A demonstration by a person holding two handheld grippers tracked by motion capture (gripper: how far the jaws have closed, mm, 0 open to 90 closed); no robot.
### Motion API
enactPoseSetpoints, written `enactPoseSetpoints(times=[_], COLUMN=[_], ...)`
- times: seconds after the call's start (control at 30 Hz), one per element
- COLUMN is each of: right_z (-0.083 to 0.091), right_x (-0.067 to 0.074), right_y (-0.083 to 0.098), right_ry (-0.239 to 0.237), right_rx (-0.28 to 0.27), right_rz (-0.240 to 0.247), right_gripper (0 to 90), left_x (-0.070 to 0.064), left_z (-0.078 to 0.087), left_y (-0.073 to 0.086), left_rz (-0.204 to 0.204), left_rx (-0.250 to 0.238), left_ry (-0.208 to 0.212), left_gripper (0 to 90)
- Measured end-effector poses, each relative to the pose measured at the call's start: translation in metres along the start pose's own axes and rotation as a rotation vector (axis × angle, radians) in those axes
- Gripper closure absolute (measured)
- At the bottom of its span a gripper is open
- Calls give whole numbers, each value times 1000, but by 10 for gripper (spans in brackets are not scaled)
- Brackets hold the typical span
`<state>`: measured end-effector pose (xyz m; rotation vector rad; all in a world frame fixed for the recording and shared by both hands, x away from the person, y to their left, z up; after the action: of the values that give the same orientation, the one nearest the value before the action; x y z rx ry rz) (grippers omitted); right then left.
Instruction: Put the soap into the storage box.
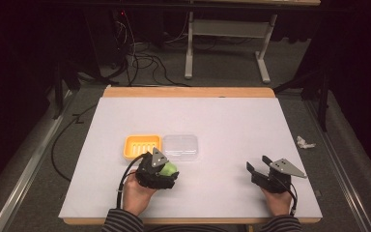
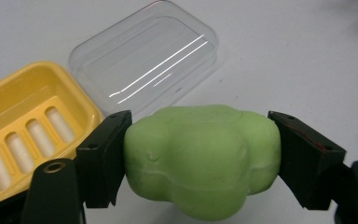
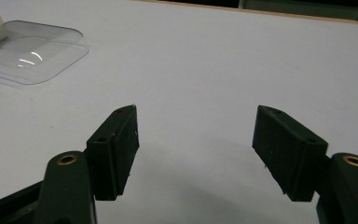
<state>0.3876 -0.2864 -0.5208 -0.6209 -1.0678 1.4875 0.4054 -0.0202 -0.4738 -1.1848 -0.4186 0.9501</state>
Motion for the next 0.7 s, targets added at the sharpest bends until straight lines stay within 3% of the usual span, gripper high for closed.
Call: enactPoseSetpoints(times=[0.7], right_z=[0], right_x=[0], right_y=[0], right_ry=[-2], right_rx=[-2], right_rz=[-1], right_gripper=[319], left_x=[22], left_z=[20], left_y=[-20], left_rz=[54], left_rx=[-51], left_ry=[-22], left_gripper=[256])
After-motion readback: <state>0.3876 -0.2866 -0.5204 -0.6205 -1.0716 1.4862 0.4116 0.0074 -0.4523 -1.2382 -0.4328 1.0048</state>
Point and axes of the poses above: each handheld gripper's, and its own axes: z roughly backward along the jaws, y roughly out of its underside, x roughly to its left, the point moved 10 cm from there along -z, roughly forward along the jaws, and after that the axes turned 11 degrees about -z, right-handed, at the moved point
